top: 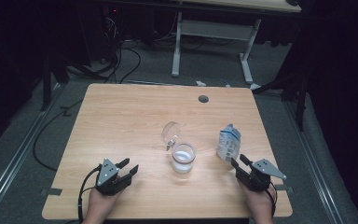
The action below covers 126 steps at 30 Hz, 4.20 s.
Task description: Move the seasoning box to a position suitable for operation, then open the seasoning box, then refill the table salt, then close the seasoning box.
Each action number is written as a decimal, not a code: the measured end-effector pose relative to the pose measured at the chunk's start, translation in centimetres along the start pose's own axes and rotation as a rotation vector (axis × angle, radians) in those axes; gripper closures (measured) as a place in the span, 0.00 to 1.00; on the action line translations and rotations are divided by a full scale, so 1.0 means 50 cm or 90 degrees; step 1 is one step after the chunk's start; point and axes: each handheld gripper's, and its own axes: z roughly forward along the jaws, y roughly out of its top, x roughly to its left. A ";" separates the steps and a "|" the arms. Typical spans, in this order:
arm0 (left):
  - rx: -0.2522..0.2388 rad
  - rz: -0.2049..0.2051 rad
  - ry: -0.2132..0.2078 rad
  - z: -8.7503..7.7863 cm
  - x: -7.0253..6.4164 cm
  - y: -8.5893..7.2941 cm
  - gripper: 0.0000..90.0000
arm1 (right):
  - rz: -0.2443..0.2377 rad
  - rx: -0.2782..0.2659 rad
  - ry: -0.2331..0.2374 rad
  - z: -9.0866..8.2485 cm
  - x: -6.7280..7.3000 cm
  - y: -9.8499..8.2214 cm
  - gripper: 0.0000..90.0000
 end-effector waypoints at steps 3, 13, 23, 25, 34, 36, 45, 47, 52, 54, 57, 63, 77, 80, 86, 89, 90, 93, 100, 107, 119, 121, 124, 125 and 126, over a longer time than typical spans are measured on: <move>0.004 0.002 0.001 0.002 0.001 0.001 0.59 | -0.001 0.011 -0.002 -0.012 0.006 -0.014 0.63; -0.007 0.005 -0.015 -0.001 -0.001 0.014 0.62 | -0.018 0.025 0.009 -0.027 0.034 -0.031 0.63; 0.020 -0.041 -0.039 -0.003 -0.008 0.023 0.52 | -0.050 0.036 0.053 -0.001 0.070 -0.027 0.66; 0.021 -0.033 -0.040 -0.007 -0.012 0.024 0.51 | -0.051 0.043 0.065 0.009 0.078 -0.024 0.66; 0.025 -0.024 -0.029 -0.013 -0.016 0.021 0.59 | -0.066 0.050 0.077 0.047 0.125 -0.004 0.72; 0.024 -0.021 -0.023 -0.014 -0.016 0.023 0.57 | -0.069 0.046 0.082 0.054 0.134 -0.001 0.72; 0.019 -0.022 -0.019 -0.003 -0.025 0.030 0.63 | -0.087 0.045 0.089 0.078 0.160 0.015 0.78; 0.019 -0.027 -0.017 0.001 -0.026 0.033 0.67 | -0.092 0.046 0.095 0.078 0.166 0.018 0.81; 0.016 -0.036 -0.015 0.015 -0.028 0.038 0.79 | -0.086 0.051 0.116 0.077 0.169 0.025 0.98; 0.021 -0.037 -0.013 0.023 -0.028 0.041 0.84 | -0.089 0.052 0.121 0.079 0.170 0.027 1.00; 0.022 -0.050 -0.015 0.037 -0.027 0.049 0.92 | -0.096 0.055 0.122 0.086 0.175 0.029 1.00; 0.015 -0.062 -0.012 0.061 -0.030 0.067 0.98 | -0.103 0.055 0.121 0.101 0.186 0.037 1.00; -0.003 -0.061 -0.022 0.119 -0.051 0.150 1.00 | -0.122 0.052 0.120 0.099 0.193 0.040 1.00; -0.009 -0.063 -0.026 0.127 -0.056 0.165 1.00 | -0.119 0.049 0.128 0.096 0.194 0.040 1.00; -0.016 -0.061 -0.032 0.137 -0.067 0.185 1.00 | -0.125 0.048 0.133 0.097 0.200 0.039 1.00; -0.021 -0.062 -0.036 0.138 -0.071 0.189 1.00 | -0.129 0.048 0.133 0.097 0.206 0.038 1.00; -0.021 -0.061 -0.039 0.138 -0.072 0.190 1.00 | -0.131 0.046 0.133 0.097 0.207 0.038 1.00; -0.027 -0.062 -0.043 0.138 -0.077 0.193 1.00 | -0.135 0.047 0.131 0.097 0.209 0.038 1.00; -0.028 -0.052 -0.049 0.136 -0.088 0.197 1.00 | -0.136 0.046 0.127 0.097 0.210 0.038 1.00; -0.024 -0.036 -0.067 0.140 -0.112 0.189 1.00 | -0.137 0.044 0.126 0.096 0.211 0.037 1.00; -0.007 -0.036 -0.026 0.095 -0.068 0.138 0.96 | -0.138 0.042 0.126 0.096 0.212 0.037 1.00; -0.001 -0.040 -0.016 0.080 -0.054 0.122 0.95 | -0.137 0.042 0.128 0.096 0.212 0.037 1.00; 0.004 -0.061 -0.003 0.061 -0.039 0.092 0.92 | -0.134 0.039 0.124 0.093 0.211 0.040 1.00; 0.005 -0.060 0.003 0.057 -0.035 0.085 0.90 | -0.133 0.038 0.122 0.092 0.210 0.041 1.00; 0.014 -0.054 0.009 0.050 -0.029 0.076 0.89 | -0.132 0.039 0.120 0.092 0.209 0.041 1.00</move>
